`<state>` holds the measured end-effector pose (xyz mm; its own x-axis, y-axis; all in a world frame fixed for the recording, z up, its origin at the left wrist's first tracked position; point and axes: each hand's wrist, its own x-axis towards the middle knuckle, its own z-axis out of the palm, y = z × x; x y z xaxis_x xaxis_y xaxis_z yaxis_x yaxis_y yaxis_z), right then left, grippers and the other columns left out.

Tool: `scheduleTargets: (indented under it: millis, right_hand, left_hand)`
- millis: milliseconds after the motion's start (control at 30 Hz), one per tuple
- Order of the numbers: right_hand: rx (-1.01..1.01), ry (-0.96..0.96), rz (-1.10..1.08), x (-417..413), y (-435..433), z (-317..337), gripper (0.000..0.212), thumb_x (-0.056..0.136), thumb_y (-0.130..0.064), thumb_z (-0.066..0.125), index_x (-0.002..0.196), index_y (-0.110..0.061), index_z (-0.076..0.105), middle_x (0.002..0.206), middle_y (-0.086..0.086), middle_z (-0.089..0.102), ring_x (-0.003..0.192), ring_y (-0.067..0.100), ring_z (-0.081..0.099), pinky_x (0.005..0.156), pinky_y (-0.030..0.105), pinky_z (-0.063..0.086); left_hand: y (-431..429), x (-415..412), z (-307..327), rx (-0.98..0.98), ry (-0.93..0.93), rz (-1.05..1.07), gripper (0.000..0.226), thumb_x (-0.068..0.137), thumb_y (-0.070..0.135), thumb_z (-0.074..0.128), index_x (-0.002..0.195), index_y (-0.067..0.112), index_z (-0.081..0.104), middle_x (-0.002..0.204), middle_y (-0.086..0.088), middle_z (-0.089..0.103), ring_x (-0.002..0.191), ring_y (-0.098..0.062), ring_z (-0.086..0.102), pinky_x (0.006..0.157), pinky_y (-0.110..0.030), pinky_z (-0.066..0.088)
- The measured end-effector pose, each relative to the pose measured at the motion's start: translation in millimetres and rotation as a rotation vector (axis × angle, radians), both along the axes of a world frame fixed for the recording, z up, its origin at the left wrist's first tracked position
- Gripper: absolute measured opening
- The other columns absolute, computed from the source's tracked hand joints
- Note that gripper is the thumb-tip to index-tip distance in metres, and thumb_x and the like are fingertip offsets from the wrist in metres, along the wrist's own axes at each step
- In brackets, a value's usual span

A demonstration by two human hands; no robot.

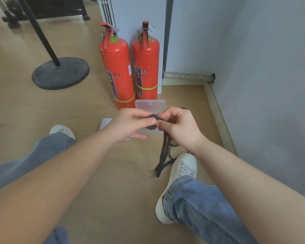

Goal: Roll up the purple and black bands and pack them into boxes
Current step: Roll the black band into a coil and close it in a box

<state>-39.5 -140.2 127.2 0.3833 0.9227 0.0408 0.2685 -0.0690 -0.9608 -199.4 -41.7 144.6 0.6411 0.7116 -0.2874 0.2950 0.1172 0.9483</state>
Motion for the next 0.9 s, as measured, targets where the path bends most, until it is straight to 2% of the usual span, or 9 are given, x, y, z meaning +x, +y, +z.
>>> scheduleTargets:
  millis: [100,167,233,333,400,500,733,833,900]
  right_hand:
    - [-0.021,-0.25,0.111,7,1,5,0.022,0.086,-0.012,0.08,0.078,-0.03,0.072,0.079,-0.003,0.076,0.068,0.004,0.065,0.069,0.018,0.049]
    - [-0.047,-0.395,0.184,11,1,7,0.013,0.087,-0.014,0.079,0.085,-0.026,0.077,0.081,-0.009,0.076,0.074,0.005,0.068,0.073,0.019,0.051]
    - [-0.043,-0.421,0.196,13,1,7,0.011,0.087,-0.012,0.079,0.089,-0.023,0.079,0.084,-0.009,0.077,0.077,0.007,0.07,0.076,0.02,0.054]
    - [0.003,-0.163,0.084,11,0,9,0.02,0.085,-0.008,0.08,0.091,-0.027,0.077,0.087,-0.007,0.08,0.08,0.008,0.075,0.081,0.022,0.057]
    - [0.038,0.036,0.022,11,0,10,0.021,0.085,-0.003,0.08,0.091,-0.022,0.075,0.086,0.0,0.08,0.08,0.017,0.077,0.081,0.027,0.06]
    - [0.03,0.182,-0.022,14,-1,9,0.017,0.085,-0.001,0.079,0.093,-0.015,0.072,0.084,0.007,0.079,0.077,0.025,0.077,0.079,0.035,0.061]
    - [0.005,0.065,-0.02,12,0,11,0.024,0.081,0.003,0.081,0.087,-0.018,0.071,0.087,0.011,0.077,0.079,0.025,0.074,0.084,0.039,0.062]
    - [-0.037,-0.066,-0.002,15,0,8,0.025,0.082,-0.001,0.081,0.083,-0.024,0.071,0.087,0.012,0.076,0.082,0.034,0.074,0.086,0.047,0.061]
    - [-0.06,-0.138,0.044,15,0,10,0.027,0.083,-0.003,0.082,0.081,-0.028,0.071,0.084,0.005,0.076,0.079,0.025,0.073,0.085,0.046,0.061]
  left_hand:
    - [5,-1,2,0.302,0.158,-0.094,0.011,0.083,0.028,0.081,0.093,0.031,0.077,0.087,0.011,0.078,0.083,0.0,0.072,0.068,-0.029,0.06]
    - [8,-1,2,0.441,0.25,-0.172,0.011,0.077,0.033,0.084,0.084,0.035,0.076,0.082,0.01,0.078,0.077,0.001,0.071,0.074,-0.028,0.059]
    - [10,-1,-1,0.512,0.291,-0.193,0.011,0.078,0.032,0.084,0.083,0.035,0.075,0.082,0.009,0.077,0.074,0.001,0.071,0.079,-0.028,0.059]
    - [7,1,-4,0.424,0.154,-0.106,0.009,0.086,0.021,0.077,0.095,0.023,0.076,0.086,0.003,0.078,0.077,-0.006,0.074,0.08,-0.031,0.061]
    - [4,3,-4,0.302,0.04,-0.033,0.013,0.09,0.015,0.073,0.102,0.016,0.075,0.092,-0.001,0.078,0.083,-0.009,0.075,0.08,-0.027,0.061]
    - [-1,8,-3,0.107,-0.101,0.091,0.019,0.092,0.01,0.071,0.11,0.008,0.071,0.098,-0.003,0.076,0.088,-0.01,0.075,0.08,-0.022,0.059]
    - [-10,10,-8,-0.191,-0.216,0.164,0.013,0.092,0.005,0.068,0.105,0.007,0.071,0.106,-0.009,0.076,0.097,-0.015,0.074,0.08,-0.021,0.059]
    - [-9,9,-7,-0.123,-0.118,0.12,0.03,0.089,0.008,0.074,0.118,0.011,0.068,0.102,-0.001,0.075,0.09,-0.015,0.076,0.079,-0.027,0.061]
    - [-3,7,-7,0.084,-0.012,0.068,0.036,0.086,0.015,0.078,0.121,0.018,0.069,0.104,0.004,0.073,0.091,-0.009,0.074,0.078,-0.026,0.061]
